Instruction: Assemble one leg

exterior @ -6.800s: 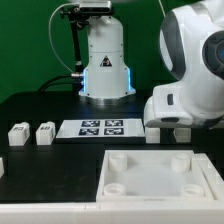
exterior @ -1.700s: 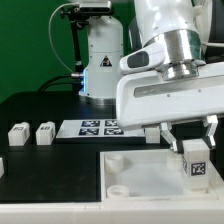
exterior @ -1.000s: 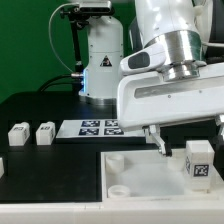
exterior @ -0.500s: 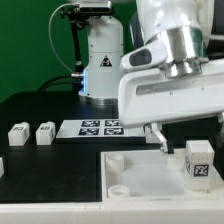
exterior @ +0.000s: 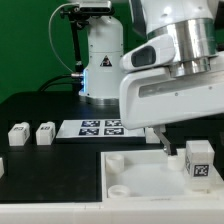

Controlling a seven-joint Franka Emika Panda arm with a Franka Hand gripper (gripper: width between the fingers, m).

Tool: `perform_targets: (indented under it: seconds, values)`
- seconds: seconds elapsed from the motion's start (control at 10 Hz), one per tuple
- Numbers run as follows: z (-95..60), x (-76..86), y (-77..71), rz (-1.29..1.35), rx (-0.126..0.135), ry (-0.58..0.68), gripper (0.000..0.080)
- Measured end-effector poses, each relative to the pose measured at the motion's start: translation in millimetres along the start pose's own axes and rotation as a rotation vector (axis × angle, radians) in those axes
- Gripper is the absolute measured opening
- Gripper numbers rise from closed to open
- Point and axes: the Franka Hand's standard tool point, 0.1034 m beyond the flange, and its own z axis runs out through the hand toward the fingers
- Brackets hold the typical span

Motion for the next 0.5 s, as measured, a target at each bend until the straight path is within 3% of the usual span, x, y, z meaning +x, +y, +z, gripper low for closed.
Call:
perform_targets:
  seconds: [0.2,0.3,0.5]
  values:
    - [2.8,-15.4,-1.2,0.017,0.024,-0.203,0.0649]
    - [0.1,-15.7,-4.7,0.010,0.035,-0.290,0.0649]
    - [2.2,-10.4,-5.9,0.010,0.042,-0.313,0.0649]
